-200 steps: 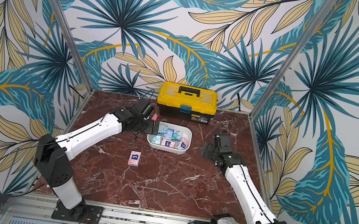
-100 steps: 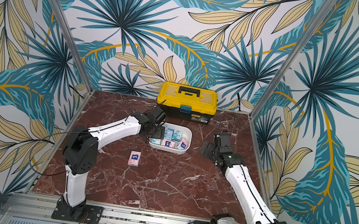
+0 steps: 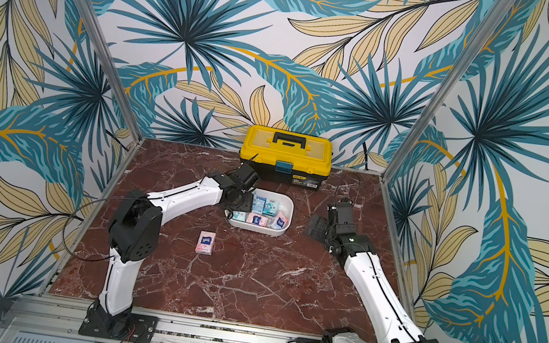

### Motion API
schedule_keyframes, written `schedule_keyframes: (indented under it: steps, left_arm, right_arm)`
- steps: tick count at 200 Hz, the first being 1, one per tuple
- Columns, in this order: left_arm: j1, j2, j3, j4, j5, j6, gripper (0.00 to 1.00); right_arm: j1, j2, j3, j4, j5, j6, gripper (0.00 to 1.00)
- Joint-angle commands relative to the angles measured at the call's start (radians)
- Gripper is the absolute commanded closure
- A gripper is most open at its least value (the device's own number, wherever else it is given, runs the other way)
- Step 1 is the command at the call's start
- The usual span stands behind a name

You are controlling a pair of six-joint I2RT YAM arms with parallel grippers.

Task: Take the pocket tissues out of the storage box
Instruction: Pick up the pocket tissues from the storage box.

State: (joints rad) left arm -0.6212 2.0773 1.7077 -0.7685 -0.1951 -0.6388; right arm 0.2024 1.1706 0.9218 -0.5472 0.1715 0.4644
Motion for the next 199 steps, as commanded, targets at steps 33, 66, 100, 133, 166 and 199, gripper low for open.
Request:
schedule_keyframes:
  steps: [33, 66, 100, 133, 166, 199]
  left_arm:
    - [0.0, 0.048, 0.079, -0.022, -0.009, 0.004, 0.3]
    - [-0.001, 0.078, 0.09, -0.025, -0.012, 0.009, 0.3]
    - [-0.001, 0.114, 0.124, -0.032, -0.008, 0.018, 0.36]
    - [-0.002, 0.135, 0.149, -0.046, -0.009, 0.025, 0.41]
    - [0.0, 0.141, 0.148, -0.048, -0.007, 0.03, 0.43]
    - [-0.003, 0.138, 0.149, -0.054, 0.006, 0.027, 0.46]
  right_arm:
    - [-0.001, 0.008, 0.015, 0.015, 0.004, 0.007, 0.01]
    - [-0.001, 0.027, 0.022, 0.018, -0.002, 0.007, 0.01]
    - [-0.001, 0.044, 0.034, 0.022, -0.006, 0.003, 0.01]
    - [-0.001, 0.055, 0.045, 0.023, -0.007, -0.007, 0.01]
    - [-0.001, 0.064, 0.048, 0.027, -0.012, -0.011, 0.01]
    - [-0.001, 0.069, 0.046, 0.03, -0.019, -0.013, 0.01]
